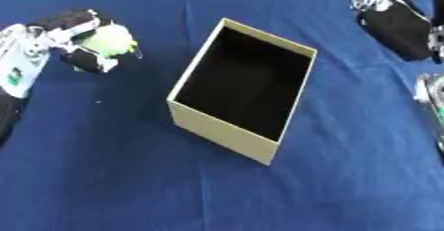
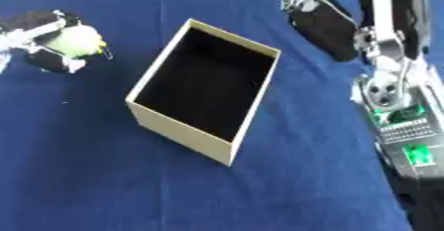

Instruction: Pick up objects on the table and place them in the box.

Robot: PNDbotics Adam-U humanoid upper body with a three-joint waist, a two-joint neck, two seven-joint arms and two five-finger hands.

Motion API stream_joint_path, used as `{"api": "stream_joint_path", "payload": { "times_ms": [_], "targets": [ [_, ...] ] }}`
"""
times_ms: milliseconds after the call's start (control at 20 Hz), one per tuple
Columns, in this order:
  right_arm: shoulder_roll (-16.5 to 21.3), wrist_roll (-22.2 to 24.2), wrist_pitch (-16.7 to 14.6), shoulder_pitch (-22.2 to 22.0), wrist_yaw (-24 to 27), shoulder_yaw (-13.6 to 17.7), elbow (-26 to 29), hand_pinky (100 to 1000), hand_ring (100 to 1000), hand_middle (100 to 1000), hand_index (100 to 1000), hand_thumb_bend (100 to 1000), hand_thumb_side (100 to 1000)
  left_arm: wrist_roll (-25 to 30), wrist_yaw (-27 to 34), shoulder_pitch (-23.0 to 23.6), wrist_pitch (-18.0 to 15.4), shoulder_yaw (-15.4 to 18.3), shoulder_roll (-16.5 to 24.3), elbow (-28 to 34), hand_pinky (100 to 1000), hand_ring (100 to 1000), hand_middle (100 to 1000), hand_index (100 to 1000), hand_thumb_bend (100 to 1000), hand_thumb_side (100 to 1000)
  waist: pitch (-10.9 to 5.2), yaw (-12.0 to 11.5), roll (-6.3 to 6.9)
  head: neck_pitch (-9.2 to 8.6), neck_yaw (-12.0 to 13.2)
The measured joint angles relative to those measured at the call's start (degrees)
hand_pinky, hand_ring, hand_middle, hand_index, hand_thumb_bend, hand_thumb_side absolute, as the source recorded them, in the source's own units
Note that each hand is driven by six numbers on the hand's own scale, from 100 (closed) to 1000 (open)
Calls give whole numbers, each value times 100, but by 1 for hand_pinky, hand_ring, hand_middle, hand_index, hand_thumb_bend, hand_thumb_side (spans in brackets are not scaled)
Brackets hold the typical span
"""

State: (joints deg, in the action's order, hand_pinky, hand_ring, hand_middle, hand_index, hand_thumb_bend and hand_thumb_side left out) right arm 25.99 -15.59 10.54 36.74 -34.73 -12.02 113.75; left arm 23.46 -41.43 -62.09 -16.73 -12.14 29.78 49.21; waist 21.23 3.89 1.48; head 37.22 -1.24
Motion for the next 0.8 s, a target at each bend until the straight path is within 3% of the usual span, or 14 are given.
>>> {"api": "stream_joint_path", "payload": {
  "times_ms": [200,250,300,800],
  "targets": [
    [-3,-9,9,-6,4,0,0,890,741,750,893,100,553,44,177,-2,75,4,0,65,513,770,705,794,100,242,0,1,4,0,0],
    [-4,-9,9,-18,4,0,0,890,741,750,893,100,553,45,216,-6,95,4,0,98,512,769,704,793,100,357,0,2,7,0,-1],
    [-7,-9,9,-28,4,0,0,890,741,750,893,100,553,46,246,-19,108,5,0,138,512,769,704,793,100,245,0,2,13,0,-1],
    [-14,-7,11,-45,3,0,0,890,743,749,892,100,551,81,259,-265,75,-147,-39,1061,509,771,713,775,100,234,-8,-7,20,0,-13]
  ]
}}
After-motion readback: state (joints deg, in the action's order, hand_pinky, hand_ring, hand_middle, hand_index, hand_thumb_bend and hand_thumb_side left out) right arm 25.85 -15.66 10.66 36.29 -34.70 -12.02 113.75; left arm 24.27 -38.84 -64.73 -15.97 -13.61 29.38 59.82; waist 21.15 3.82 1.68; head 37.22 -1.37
